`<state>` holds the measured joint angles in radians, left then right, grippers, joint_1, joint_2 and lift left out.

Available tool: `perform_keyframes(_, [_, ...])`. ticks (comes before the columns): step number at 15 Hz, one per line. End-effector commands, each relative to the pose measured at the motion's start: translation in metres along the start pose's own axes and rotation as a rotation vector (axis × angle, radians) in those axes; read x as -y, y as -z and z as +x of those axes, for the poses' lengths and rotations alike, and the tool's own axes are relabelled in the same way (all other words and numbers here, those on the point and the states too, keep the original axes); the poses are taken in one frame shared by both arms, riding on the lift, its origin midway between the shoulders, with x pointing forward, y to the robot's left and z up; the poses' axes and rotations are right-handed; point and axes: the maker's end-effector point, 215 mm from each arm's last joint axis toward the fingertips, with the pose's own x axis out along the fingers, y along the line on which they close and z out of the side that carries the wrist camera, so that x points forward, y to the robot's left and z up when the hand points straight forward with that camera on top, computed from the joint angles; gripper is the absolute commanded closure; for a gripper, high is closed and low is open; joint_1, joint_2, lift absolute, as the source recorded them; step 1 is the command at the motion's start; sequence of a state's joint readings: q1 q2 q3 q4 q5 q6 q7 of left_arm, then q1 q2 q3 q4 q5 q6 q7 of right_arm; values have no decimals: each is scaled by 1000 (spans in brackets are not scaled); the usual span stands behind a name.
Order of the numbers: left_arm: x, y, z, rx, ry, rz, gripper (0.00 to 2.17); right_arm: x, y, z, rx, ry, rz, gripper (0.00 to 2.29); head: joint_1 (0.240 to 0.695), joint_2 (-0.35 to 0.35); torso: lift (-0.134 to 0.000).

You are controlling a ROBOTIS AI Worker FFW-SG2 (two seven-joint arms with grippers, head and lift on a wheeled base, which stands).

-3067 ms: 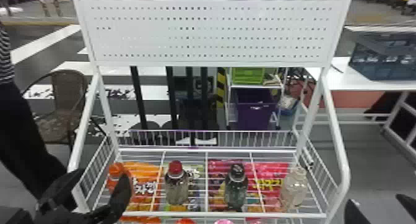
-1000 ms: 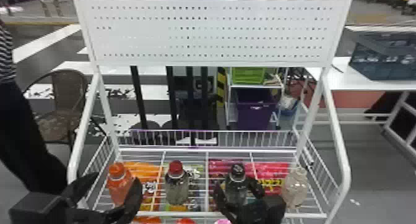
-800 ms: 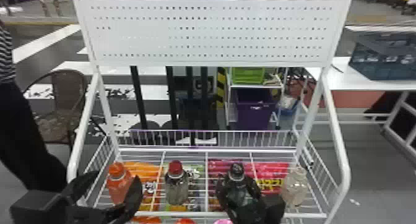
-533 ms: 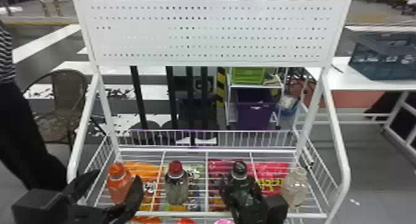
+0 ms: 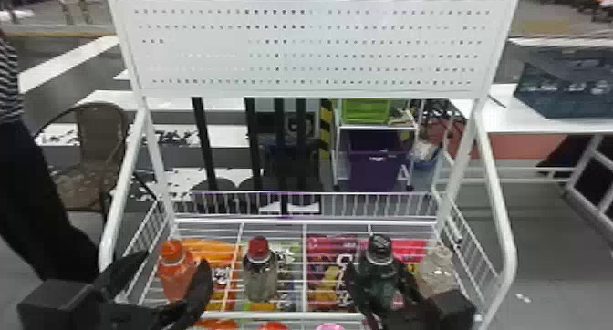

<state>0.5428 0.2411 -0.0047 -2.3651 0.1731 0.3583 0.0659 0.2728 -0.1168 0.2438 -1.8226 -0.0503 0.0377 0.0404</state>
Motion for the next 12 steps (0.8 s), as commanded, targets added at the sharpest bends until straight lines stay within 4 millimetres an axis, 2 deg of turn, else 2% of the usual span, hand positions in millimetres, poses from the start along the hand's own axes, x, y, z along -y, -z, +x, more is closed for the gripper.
perform_keyframes(1, [2, 2, 0, -3, 2, -4, 144, 17, -33, -36, 40, 20, -29, 1180, 499, 0, 0])
perform_keyframes(3, [9, 3, 0, -4, 13, -9, 144, 33, -49, -62, 58, 38, -42, 1177, 499, 0, 0])
perform_keyframes(4, [13, 4, 0, -3, 19, -11, 144, 53, -59, -77, 75, 73, -40, 1177, 499, 0, 0])
perform_keyframes(8, [15, -2, 0, 12, 22, -11, 144, 93, -89, -132, 138, 149, -42, 1170, 499, 0, 0])
perform_keyframes(10, [12, -4, 0, 17, 18, -10, 144, 108, -95, -153, 157, 180, -53, 1170, 499, 0, 0])
perform_keyframes(12, [11, -6, 0, 22, 15, -9, 144, 115, -97, -167, 163, 194, -52, 1170, 499, 0, 0])
